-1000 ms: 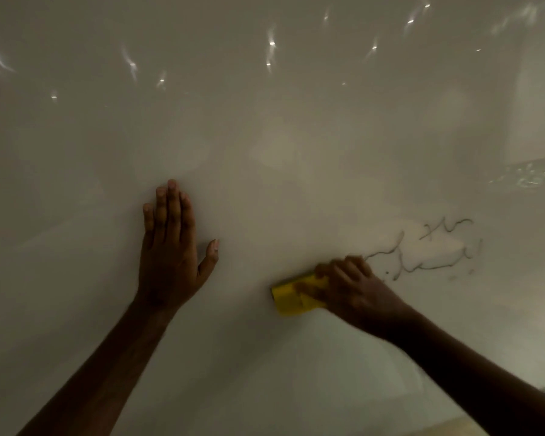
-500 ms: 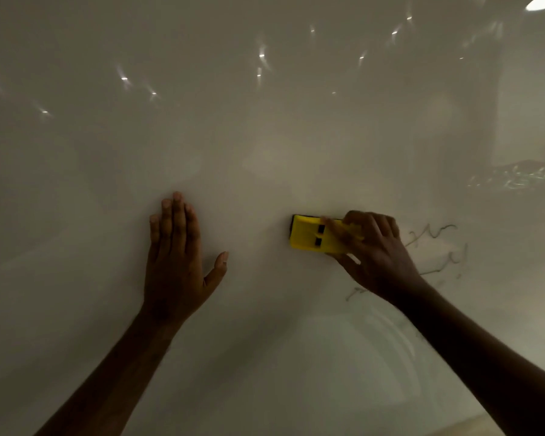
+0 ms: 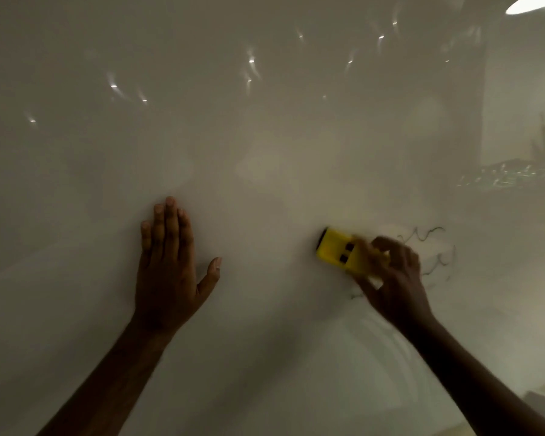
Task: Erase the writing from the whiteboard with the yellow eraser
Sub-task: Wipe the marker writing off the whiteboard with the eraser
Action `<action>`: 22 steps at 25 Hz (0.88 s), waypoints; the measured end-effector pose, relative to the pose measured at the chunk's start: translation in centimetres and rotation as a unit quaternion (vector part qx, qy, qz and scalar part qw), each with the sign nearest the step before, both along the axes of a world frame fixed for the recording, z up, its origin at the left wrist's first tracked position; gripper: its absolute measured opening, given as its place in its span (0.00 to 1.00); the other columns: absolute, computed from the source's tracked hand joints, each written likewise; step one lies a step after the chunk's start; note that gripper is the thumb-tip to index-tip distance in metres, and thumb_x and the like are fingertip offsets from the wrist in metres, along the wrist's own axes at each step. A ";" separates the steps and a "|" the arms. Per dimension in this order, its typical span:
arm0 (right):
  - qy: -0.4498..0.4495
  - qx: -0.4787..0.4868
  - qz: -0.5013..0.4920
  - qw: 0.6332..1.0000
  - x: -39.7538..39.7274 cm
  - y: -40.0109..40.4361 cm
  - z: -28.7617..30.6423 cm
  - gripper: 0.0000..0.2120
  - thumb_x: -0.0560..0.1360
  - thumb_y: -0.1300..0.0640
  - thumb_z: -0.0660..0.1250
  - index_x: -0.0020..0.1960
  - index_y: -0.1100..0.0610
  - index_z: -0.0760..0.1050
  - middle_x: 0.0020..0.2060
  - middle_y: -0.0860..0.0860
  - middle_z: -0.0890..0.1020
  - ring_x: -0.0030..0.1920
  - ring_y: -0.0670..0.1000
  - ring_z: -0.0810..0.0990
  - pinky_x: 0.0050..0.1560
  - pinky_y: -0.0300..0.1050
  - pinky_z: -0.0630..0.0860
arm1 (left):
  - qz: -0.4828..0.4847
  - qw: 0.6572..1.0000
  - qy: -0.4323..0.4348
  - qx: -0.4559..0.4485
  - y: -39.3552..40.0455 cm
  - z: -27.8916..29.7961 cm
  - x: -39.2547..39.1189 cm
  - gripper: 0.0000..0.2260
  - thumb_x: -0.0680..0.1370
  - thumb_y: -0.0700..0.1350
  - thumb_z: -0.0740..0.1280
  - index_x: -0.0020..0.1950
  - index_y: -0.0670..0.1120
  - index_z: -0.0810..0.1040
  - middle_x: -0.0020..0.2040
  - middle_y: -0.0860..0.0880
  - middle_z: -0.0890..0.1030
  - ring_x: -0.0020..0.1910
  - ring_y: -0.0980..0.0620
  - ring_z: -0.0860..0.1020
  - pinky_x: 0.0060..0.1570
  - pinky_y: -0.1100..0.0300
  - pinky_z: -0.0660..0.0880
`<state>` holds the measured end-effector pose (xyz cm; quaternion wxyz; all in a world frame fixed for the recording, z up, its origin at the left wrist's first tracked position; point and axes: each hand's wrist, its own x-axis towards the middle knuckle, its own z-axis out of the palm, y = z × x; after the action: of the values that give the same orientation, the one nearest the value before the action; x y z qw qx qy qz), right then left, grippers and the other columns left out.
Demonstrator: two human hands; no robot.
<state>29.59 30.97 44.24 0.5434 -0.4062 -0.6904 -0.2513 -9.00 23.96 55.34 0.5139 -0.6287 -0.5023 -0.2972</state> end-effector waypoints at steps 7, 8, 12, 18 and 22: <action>0.172 -0.026 0.017 0.985 -4.3 -0.7 0.0 0.31 0.79 0.46 0.69 0.80 0.50 0.66 0.64 0.55 0.70 0.61 0.57 0.71 0.63 0.55 0.69 | 0.000 1.000 0.000 -0.003 0.4 -0.2 1.0 0.43 0.83 0.63 0.58 0.86 0.31 0.53 0.87 0.32 0.51 0.87 0.33 0.50 0.86 0.40 0.44; 0.130 -0.022 0.023 0.991 -5.3 -1.1 -1.2 0.31 0.79 0.45 0.68 0.80 0.49 0.66 0.64 0.55 0.71 0.61 0.58 0.73 0.63 0.51 0.66 | -0.001 1.000 0.003 -0.001 0.4 -0.2 1.2 0.43 0.84 0.63 0.58 0.86 0.32 0.53 0.87 0.32 0.52 0.87 0.34 0.50 0.86 0.39 0.44; 0.059 0.000 -0.004 0.998 -3.4 -0.5 -1.8 0.31 0.80 0.43 0.68 0.80 0.50 0.66 0.64 0.55 0.73 0.60 0.61 0.76 0.62 0.52 0.66 | -0.003 1.000 0.024 0.005 0.6 -0.1 1.2 0.43 0.84 0.63 0.58 0.86 0.32 0.53 0.87 0.33 0.51 0.88 0.38 0.46 0.86 0.40 0.44; 0.252 -0.010 -0.033 0.967 4.7 2.8 1.4 0.33 0.80 0.45 0.67 0.82 0.51 0.63 0.65 0.60 0.69 0.62 0.61 0.70 0.61 0.66 0.75 | -0.003 1.000 0.026 -0.002 1.0 -0.1 2.6 0.44 0.84 0.63 0.59 0.86 0.31 0.52 0.87 0.31 0.51 0.87 0.34 0.48 0.86 0.40 0.44; 0.371 -0.019 -0.022 0.928 1.6 3.3 1.7 0.34 0.81 0.48 0.67 0.83 0.44 0.57 0.67 0.61 0.68 0.65 0.61 0.69 0.64 0.67 0.72 | -0.008 1.000 0.020 -0.001 1.9 0.5 4.9 0.43 0.84 0.63 0.59 0.86 0.31 0.52 0.87 0.31 0.52 0.87 0.33 0.50 0.86 0.39 0.45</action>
<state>31.19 34.23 45.98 0.7469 -0.4959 -0.4354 -0.0814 -4.06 25.83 55.80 0.5213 -0.6388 -0.4870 -0.2881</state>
